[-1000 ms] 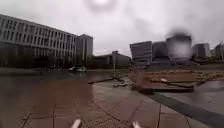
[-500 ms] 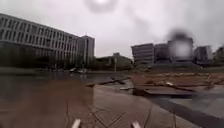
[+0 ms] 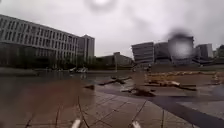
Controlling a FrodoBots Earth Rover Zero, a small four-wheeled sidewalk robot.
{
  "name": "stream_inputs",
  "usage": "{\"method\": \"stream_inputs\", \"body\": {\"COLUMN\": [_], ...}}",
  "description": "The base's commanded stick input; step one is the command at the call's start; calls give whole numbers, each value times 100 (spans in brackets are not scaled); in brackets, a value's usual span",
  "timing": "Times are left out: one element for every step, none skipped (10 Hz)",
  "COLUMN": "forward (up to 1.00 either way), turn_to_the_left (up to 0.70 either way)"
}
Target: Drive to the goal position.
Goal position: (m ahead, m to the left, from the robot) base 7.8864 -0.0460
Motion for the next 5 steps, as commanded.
{"method": "stream_inputs", "body": {"forward": [70, 70, 70, 70, 70], "turn_to_the_left": [0, 0, 0, 0, 0]}}
